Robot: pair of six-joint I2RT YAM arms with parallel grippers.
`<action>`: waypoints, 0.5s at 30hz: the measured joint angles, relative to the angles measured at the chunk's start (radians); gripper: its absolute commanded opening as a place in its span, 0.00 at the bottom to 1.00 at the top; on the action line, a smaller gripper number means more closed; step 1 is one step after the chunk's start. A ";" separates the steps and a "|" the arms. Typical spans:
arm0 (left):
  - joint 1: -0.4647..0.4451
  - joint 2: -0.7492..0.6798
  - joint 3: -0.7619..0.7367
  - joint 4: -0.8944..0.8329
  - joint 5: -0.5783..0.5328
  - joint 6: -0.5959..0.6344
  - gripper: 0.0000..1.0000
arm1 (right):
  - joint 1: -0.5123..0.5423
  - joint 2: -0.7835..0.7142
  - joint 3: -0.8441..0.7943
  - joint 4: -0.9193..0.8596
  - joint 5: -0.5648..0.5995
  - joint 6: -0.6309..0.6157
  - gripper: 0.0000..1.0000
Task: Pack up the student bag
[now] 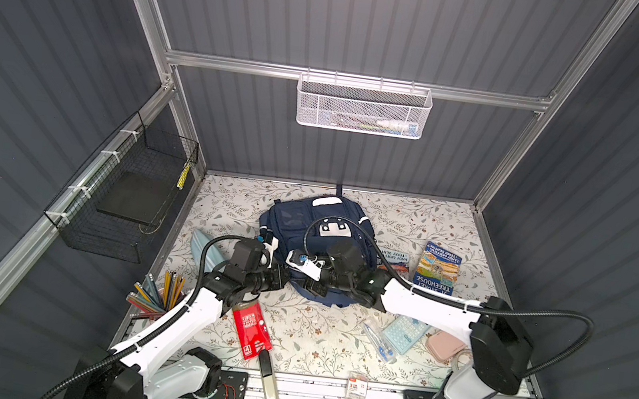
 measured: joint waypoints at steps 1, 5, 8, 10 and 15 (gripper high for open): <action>-0.001 -0.002 0.000 -0.002 -0.007 0.000 0.00 | -0.001 0.023 0.005 -0.001 0.013 0.008 0.48; -0.002 -0.003 -0.001 -0.021 -0.028 0.000 0.00 | -0.003 0.044 0.011 -0.026 -0.001 0.024 0.00; -0.002 0.002 -0.001 -0.016 -0.043 0.002 0.00 | -0.002 0.042 0.015 -0.036 -0.020 0.018 0.00; -0.004 0.022 -0.001 -0.012 -0.061 0.014 0.00 | -0.003 0.039 0.007 -0.034 -0.031 0.005 0.00; 0.110 0.124 -0.001 0.021 -0.060 0.051 0.00 | -0.006 0.006 -0.047 -0.032 -0.074 -0.074 0.00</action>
